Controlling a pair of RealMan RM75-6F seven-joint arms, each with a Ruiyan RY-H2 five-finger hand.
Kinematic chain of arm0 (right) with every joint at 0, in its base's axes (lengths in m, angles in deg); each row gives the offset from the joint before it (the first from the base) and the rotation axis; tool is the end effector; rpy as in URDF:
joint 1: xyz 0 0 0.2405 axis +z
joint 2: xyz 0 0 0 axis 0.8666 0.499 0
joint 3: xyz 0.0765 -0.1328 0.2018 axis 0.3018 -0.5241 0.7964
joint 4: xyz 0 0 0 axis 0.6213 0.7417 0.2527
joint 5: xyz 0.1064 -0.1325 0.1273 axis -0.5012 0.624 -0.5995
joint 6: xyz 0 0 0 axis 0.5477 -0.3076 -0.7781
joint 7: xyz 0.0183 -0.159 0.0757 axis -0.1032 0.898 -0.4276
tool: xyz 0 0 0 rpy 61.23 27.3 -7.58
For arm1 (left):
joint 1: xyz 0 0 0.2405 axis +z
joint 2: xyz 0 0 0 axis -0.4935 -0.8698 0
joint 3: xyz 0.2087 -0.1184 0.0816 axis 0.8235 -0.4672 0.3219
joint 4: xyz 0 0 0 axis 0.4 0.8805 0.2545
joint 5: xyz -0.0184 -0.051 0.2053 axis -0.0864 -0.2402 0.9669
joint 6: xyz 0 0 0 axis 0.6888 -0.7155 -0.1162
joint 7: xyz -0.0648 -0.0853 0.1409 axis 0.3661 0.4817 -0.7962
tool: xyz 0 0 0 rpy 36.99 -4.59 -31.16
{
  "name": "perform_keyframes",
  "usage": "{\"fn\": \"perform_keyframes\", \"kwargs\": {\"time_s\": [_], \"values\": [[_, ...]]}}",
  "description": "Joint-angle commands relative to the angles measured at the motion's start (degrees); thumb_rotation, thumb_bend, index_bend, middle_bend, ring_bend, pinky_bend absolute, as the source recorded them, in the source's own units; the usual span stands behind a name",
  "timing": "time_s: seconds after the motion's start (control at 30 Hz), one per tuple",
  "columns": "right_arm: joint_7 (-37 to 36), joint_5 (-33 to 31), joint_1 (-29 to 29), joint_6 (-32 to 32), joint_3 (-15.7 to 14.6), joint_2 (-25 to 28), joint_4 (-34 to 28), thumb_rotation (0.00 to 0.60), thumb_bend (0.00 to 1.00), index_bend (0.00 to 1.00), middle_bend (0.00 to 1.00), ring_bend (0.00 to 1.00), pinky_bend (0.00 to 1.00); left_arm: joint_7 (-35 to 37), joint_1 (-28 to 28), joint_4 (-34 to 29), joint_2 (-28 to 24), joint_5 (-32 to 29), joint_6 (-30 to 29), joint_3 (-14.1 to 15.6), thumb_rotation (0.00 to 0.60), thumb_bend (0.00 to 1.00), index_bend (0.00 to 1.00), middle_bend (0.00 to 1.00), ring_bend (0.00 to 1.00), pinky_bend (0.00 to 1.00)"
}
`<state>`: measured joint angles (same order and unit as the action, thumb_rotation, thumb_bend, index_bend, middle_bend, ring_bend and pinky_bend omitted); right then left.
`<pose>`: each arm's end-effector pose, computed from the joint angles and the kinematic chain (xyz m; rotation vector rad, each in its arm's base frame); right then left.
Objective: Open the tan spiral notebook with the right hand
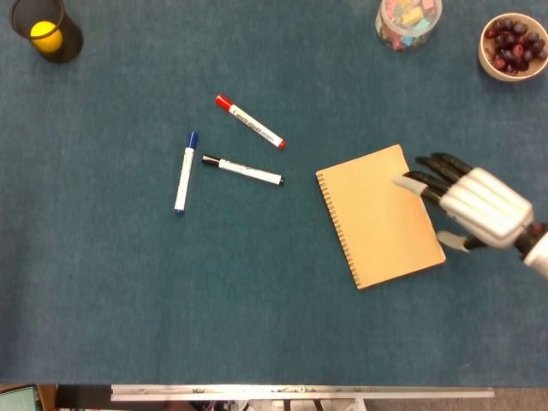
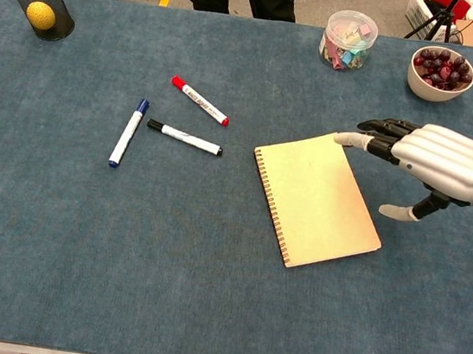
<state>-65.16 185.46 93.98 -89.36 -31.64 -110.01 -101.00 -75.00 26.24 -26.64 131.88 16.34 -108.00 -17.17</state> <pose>-0.2202 -0.2837 0.0122 2.2563 -0.7902 0.8446 -0.3158 0.2001 0.1660 -1.3765 -0.9124 -0.8024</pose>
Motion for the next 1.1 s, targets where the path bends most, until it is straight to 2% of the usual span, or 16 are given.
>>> {"fn": "perform_keyframes", "kwargs": {"time_s": [0.03, 0.27, 0.5, 0.83, 1.1], "values": [[-0.65, -3.07, 3.8, 6.04, 2.65, -2.62, 0.23, 0.6, 0.49, 0.13, 0.27, 0.11, 0.11, 0.0, 0.3, -0.12, -0.19, -0.18, -0.38, -0.02, 0.6, 0.48, 0.1, 0.09, 0.02, 0.06], [-0.78, -6.13, 9.71, 13.95, 6.12, -7.92, 1.61, 0.6, 0.58, 0.13, 0.28, 0.13, 0.12, 0.18, 1.14, -0.16, -0.5, -0.56, -1.21, 0.13, 0.6, 0.48, 0.1, 0.09, 0.02, 0.06], [0.2, -8.84, 13.61, 17.9, 8.7, -14.44, 6.58, 0.6, 0.58, 0.13, 0.28, 0.13, 0.12, 0.79, 1.82, 0.2, -0.8, -0.83, -1.84, 0.19, 0.6, 0.48, 0.1, 0.09, 0.02, 0.06], [-0.26, -9.95, 16.27, 19.37, 9.09, -20.1, 12.01, 0.6, 0.58, 0.13, 0.28, 0.13, 0.12, 1.55, 2.34, 0.67, -1.08, -1.05, -2.16, 0.13, 0.6, 0.48, 0.1, 0.09, 0.02, 0.06], [0.27, -10.51, 16.91, 19.77, 8.19, -20.59, 13.05, 0.6, 0.58, 0.13, 0.28, 0.13, 0.12, 2.15, 2.47, 1.26, -0.91, -1.15, -2.01, 0.08, 0.6, 0.48, 0.1, 0.09, 0.02, 0.06]]}}
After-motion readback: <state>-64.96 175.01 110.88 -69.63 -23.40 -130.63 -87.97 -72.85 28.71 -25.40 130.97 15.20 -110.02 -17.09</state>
